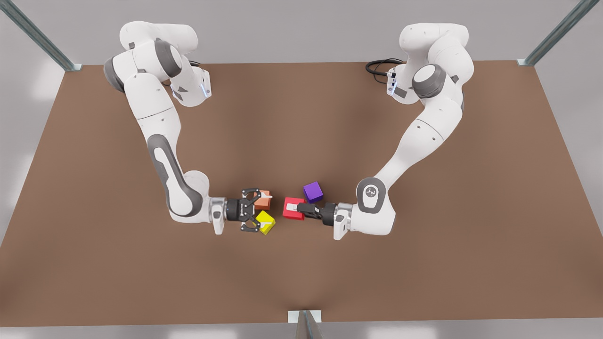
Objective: Pick up red wooden cube and pass to hand red wooden cube and place in blue wooden cube
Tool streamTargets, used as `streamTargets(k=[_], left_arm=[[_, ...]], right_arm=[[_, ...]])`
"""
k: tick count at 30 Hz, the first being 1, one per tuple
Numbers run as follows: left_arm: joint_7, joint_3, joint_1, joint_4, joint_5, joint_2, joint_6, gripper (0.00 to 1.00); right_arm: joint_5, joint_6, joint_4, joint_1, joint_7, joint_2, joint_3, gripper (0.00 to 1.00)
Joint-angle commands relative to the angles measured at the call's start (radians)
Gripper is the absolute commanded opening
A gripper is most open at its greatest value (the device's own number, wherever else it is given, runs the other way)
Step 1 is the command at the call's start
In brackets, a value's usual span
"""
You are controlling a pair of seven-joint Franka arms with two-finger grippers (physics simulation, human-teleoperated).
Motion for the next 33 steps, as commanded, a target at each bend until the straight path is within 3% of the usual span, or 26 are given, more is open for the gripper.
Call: streamTargets(k=[1,6,33], left_arm=[[0.149,0.0,0.0,0.0,-0.023,-0.002,0.0,0.46],[0.149,-0.002,-0.002,0.0,-0.023,-0.002,0.02,0.46],[0.141,-0.002,-0.012,0.0,-0.024,-0.003,0.037,0.47]], right_arm=[[0.013,-0.005,0.001,-0.001,-0.307,-0.001,0.013,1.0],[0.027,0.001,0.005,-0.003,-0.304,0.006,0.057,1.0],[0.048,0.04,0.067,0.002,-0.294,0.045,0.08,1.0]])
